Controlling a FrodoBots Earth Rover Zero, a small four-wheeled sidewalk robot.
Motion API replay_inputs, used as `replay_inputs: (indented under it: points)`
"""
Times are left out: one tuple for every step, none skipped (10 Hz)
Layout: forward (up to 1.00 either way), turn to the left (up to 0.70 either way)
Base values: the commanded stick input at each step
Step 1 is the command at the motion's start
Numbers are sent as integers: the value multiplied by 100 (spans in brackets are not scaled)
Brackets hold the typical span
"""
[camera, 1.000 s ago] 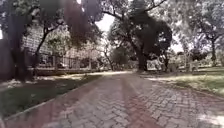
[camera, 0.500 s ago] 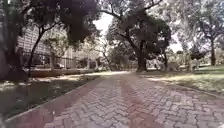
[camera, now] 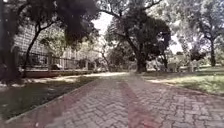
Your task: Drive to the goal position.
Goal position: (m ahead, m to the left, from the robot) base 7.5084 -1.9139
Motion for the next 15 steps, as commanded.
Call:
replay_inputs:
  points:
    - [70, 0]
    - [70, 0]
    - [70, 0]
    - [70, 0]
    - [70, 0]
    - [70, 0]
    - [70, 0]
    - [70, 0]
    - [70, 0]
    - [70, 0]
    - [70, 0]
    - [70, 0]
    - [70, 0]
    - [70, 0]
    - [70, 0]
